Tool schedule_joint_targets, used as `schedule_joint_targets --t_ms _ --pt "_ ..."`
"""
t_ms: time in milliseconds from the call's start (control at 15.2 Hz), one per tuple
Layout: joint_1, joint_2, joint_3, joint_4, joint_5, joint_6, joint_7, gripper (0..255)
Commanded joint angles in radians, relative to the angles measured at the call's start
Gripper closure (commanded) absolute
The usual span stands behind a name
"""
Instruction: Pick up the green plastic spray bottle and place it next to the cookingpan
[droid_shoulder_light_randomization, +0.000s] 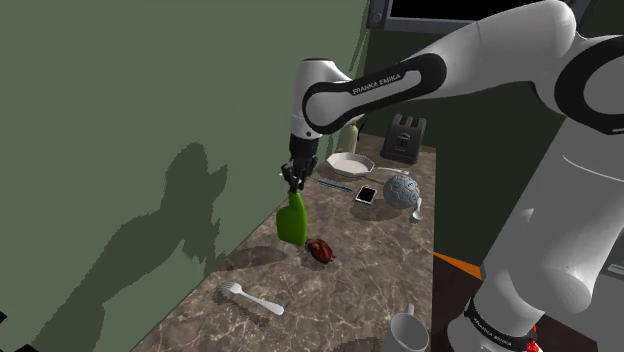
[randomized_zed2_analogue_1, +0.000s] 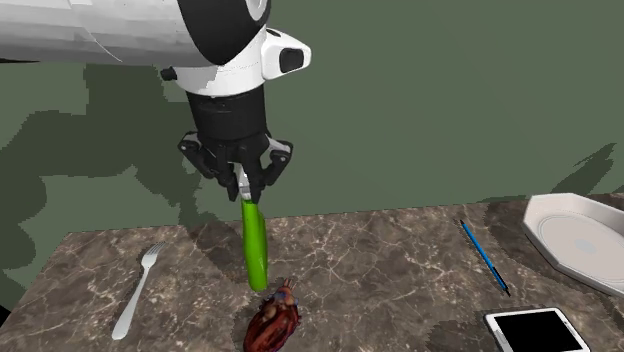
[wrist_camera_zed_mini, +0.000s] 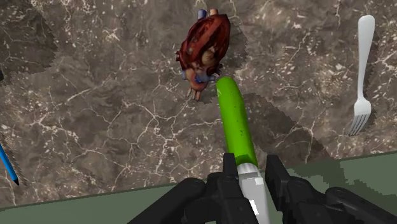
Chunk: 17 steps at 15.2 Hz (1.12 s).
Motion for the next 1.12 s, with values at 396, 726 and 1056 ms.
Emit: schedule_joint_targets --t_ms 396,726,1056 --pt "-0.001 -0.025 -0.001 0.084 0.000 -0.109 0.002 255" --pt "-0.002 -0.034 -0.002 0.140 0.000 -0.175 0.005 255" --pt "-0.002 -0.038 -0.003 0.203 -0.001 -0.241 0.007 255"
